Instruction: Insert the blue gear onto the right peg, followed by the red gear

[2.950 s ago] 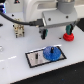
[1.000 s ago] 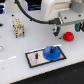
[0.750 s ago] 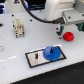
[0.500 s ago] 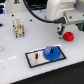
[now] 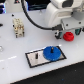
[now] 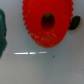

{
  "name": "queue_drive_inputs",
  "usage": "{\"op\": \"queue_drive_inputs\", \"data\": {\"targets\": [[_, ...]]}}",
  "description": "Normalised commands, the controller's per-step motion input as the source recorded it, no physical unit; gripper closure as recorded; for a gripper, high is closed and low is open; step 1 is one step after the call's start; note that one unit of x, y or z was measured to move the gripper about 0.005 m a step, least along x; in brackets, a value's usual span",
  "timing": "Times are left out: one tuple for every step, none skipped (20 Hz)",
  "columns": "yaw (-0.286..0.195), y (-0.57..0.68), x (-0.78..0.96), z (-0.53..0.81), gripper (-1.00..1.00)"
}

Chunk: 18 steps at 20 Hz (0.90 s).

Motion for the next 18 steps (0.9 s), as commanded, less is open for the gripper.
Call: {"op": "queue_drive_inputs", "data": {"targets": [[0.0, -0.02, -0.09, -0.24, -1.0], [0.0, 0.0, -0.02, -0.26, -1.0], [0.0, 0.0, -0.05, -0.19, -1.0], [0.0, 0.04, -0.07, -0.23, -1.0], [0.0, 0.01, -0.07, -0.12, -1.0], [0.0, 0.02, -0.07, -0.21, 1.0], [0.0, 0.05, -0.1, -0.06, 1.0], [0.0, 0.03, -0.05, -0.06, 1.0], [0.0, 0.02, -0.07, -0.1, 1.0], [0.0, 0.04, -0.01, -0.03, 1.0], [0.0, 0.02, 0.04, 0.03, 1.0], [0.0, 0.04, 0.01, 0.03, 1.0], [0.0, 0.08, 0.0, 0.02, 1.0], [0.0, 0.06, 0.0, 0.01, 1.0], [0.0, 0.01, 0.02, -0.01, 1.0], [0.0, 0.07, 0.0, -0.04, 1.0], [0.0, 0.09, 0.01, -0.01, 1.0], [0.0, 0.02, -0.01, -0.02, 1.0]]}}
